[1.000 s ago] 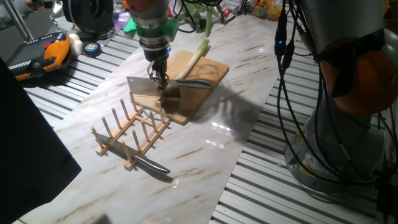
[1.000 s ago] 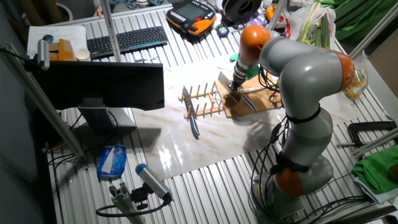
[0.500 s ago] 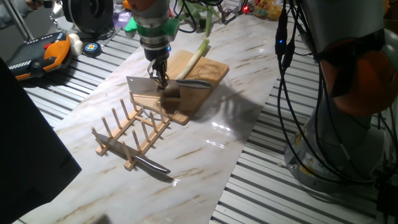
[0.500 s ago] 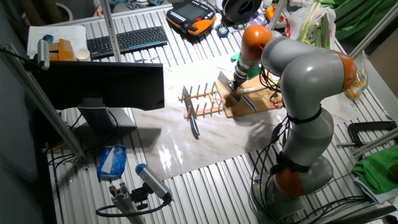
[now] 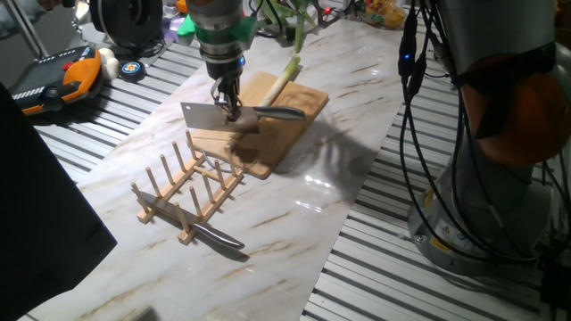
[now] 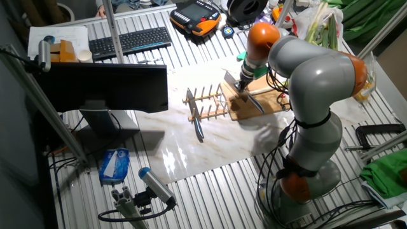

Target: Chop the scallions

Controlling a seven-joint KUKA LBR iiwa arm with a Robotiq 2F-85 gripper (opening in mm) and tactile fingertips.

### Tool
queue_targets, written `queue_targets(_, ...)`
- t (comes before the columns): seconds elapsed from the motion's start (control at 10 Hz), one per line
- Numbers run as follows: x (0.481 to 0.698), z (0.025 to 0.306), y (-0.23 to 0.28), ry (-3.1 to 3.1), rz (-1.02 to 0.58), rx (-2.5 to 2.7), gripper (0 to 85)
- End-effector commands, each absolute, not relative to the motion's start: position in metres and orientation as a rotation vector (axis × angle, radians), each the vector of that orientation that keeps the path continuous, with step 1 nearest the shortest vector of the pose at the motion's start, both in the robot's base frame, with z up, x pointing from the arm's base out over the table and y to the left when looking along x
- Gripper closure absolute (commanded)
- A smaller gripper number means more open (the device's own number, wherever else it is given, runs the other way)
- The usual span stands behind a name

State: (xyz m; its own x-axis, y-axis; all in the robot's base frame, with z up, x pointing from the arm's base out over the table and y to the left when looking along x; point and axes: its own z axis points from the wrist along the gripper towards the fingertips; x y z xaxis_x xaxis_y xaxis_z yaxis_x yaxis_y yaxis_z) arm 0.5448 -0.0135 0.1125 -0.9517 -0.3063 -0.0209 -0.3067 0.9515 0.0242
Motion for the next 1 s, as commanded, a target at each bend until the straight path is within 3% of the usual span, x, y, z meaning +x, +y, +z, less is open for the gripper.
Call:
queue_targets(0.0, 0.546, 0.114, -0.017, 3.089, 0.048, -0.493, 84.3)
queue_targets(0.9, 0.551, 0.108, -0.029, 3.083, 0.052, -0.526, 84.3)
